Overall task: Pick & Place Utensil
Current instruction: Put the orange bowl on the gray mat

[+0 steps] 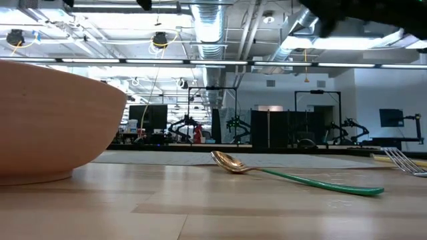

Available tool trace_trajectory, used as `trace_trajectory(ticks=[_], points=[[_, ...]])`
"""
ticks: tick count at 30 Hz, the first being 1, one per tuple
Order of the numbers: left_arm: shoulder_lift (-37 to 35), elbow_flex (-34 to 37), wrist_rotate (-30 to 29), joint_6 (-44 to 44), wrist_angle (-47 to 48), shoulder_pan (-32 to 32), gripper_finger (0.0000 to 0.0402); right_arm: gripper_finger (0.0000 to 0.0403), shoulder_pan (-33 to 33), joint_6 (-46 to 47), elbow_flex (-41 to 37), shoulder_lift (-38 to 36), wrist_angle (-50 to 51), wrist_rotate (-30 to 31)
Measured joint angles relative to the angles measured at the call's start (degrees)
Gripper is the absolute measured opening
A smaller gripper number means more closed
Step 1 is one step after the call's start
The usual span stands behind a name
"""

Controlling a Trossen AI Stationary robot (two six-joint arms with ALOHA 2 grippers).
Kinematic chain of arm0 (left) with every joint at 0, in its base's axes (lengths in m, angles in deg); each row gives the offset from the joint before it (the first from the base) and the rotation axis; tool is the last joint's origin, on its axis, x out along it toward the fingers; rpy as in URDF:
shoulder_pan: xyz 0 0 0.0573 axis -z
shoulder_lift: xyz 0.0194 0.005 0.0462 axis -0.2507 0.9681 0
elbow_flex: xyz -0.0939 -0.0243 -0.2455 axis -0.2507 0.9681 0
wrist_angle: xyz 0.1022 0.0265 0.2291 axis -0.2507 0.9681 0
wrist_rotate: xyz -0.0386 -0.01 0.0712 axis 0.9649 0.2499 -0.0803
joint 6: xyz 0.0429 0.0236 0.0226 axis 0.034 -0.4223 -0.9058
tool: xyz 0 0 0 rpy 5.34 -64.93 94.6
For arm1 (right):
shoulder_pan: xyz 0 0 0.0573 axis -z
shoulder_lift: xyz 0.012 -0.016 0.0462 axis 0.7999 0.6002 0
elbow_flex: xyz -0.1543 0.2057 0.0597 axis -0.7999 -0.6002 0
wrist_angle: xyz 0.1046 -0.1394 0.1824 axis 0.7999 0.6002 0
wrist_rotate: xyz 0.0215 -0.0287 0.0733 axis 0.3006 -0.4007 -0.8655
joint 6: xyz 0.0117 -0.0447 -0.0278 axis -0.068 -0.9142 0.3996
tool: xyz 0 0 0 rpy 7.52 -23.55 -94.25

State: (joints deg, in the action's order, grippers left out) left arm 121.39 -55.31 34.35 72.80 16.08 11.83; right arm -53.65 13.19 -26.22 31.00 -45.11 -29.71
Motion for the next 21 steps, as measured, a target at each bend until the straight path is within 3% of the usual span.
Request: trace_trajectory(ticks=[3,8,14,17,21], points=[[2.88,-2.96,-0.25,-0.16,8.23,-0.92,0.0143,0.0115,-1.03,-2.8,7.87,8.26,4.93,0.16],[8.18,-10.1,-2.64,0.56,28.65,0.83,0.0149,0.0115,-0.83,-2.92,16.72,16.03,20.33,0.96],[12.67,-15.8,-2.36,11.62,50.57,5.02,0.0148,0.0115,-0.87,-2.92,21.71,19.53,23.99,6.23],[14.26,-15.48,-2.3,16.37,56.3,8.18,0.0146,0.0115,-0.71,-2.94,22.07,20.13,24.43,6.43],[16.64,-13.06,-1.79,20.46,56.52,13.18,0.0141,0.0115,-0.88,-2.94,22.06,19.94,24.16,6.2]])
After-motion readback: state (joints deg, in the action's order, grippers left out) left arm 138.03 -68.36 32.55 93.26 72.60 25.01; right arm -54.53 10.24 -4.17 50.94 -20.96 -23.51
